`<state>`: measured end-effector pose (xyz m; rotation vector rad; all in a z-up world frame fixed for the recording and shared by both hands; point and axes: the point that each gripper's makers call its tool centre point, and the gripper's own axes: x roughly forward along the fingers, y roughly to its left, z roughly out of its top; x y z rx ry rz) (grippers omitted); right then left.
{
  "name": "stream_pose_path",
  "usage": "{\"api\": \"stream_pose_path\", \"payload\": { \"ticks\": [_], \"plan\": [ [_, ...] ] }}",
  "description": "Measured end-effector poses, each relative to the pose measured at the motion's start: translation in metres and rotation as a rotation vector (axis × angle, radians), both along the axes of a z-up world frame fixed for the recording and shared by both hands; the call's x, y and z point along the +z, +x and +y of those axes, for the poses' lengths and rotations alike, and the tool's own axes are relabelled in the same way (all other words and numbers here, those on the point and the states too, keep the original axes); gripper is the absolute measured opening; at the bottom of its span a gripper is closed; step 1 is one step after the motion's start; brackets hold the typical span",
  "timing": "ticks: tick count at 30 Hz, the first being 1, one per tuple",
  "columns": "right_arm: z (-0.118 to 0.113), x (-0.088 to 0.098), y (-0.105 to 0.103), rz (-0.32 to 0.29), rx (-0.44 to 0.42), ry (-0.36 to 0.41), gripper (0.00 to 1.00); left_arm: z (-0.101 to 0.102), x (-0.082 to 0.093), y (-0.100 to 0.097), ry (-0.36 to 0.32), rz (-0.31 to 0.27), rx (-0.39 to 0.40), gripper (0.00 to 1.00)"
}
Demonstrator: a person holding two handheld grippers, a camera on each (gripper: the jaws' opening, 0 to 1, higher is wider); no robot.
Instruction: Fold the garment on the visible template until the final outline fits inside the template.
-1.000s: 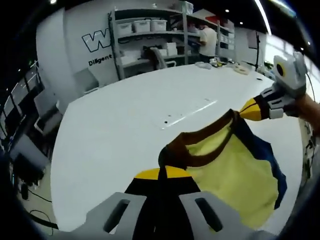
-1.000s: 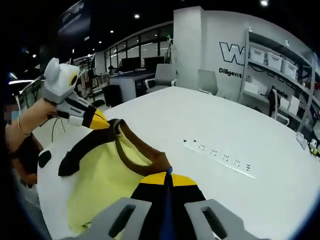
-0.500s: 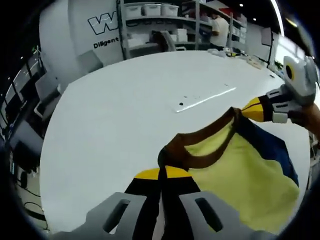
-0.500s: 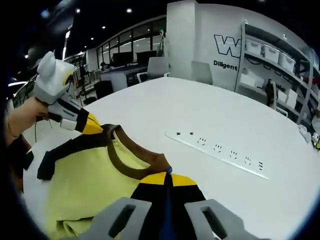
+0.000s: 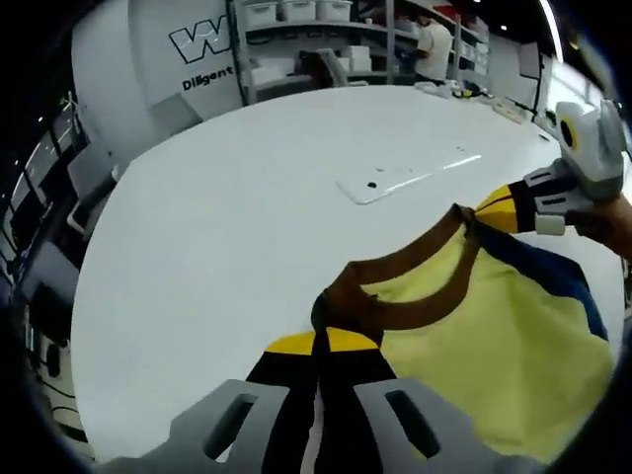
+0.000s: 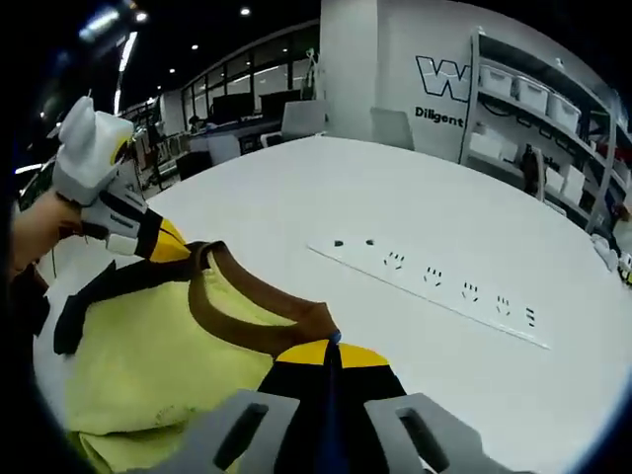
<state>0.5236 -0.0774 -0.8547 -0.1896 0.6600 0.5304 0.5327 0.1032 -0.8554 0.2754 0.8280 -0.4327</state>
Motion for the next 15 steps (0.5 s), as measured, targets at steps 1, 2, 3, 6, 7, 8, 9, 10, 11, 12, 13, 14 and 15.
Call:
{"api": "stream_pose_path", "payload": {
  "ticks": [1, 2, 3, 6, 7, 8, 9, 10, 11, 12, 13, 14, 15],
  "plan": [
    [0.0007, -0.0007, 0.001, -0.002, 0.003, 0.0, 0.0, -0.0001, -0.0006, -0.0018, 0.003, 0.002, -0.008, 0.0],
    [0.0009, -0.0009, 0.0012, -0.002, 0.003, -0.001, 0.0, 0.0, -0.0008, -0.0017, 0.003, 0.002, -0.011, 0.0],
    [0.001, -0.0011, 0.0014, -0.002, 0.003, -0.001, 0.0, 0.0001, -0.0009, -0.0017, 0.004, 0.002, -0.015, 0.0],
    [0.0025, -0.0098, 0.0047, 0.009, 0.006, -0.007, 0.0, 0.0025, -0.0057, -0.0047, -0.02, 0.008, 0.009, 0.0],
    [0.0024, -0.0107, 0.0047, 0.01, 0.006, -0.008, 0.0, 0.0019, -0.006, -0.0057, -0.017, 0.007, 0.008, 0.0],
    [0.002, -0.0104, 0.0049, 0.009, 0.006, -0.006, 0.0, 0.0007, -0.0066, -0.0079, -0.004, 0.001, 0.0, 0.0],
    [0.0019, -0.01, 0.0054, 0.008, 0.006, -0.003, 0.0, 0.0006, -0.0062, -0.0065, 0.002, -0.005, -0.005, 0.0],
    [0.0017, -0.0099, 0.0057, 0.006, 0.008, -0.005, 0.0, 0.0005, -0.0059, -0.005, 0.008, -0.012, -0.009, 0.0],
    [0.0018, -0.0099, 0.0057, 0.006, 0.009, -0.004, 0.0, 0.0004, -0.0062, -0.0046, 0.008, -0.014, -0.004, 0.0],
    [0.0018, -0.01, 0.0057, 0.004, 0.014, -0.001, 0.0, 0.0006, -0.0062, -0.0036, 0.012, -0.022, -0.01, 0.0],
    [0.0016, -0.0097, 0.0054, 0.009, 0.009, 0.016, 0.0, -0.0002, -0.0059, -0.0035, 0.02, -0.03, -0.036, 0.0],
    [0.0016, -0.0095, 0.0052, 0.012, 0.006, 0.023, 0.0, -0.0002, -0.0061, -0.0034, 0.019, -0.034, -0.047, 0.0],
    [0.0012, -0.0092, 0.0045, 0.017, 0.004, 0.031, 0.0, 0.0002, -0.0059, -0.0041, 0.008, -0.028, -0.044, 0.01]
  ]
}}
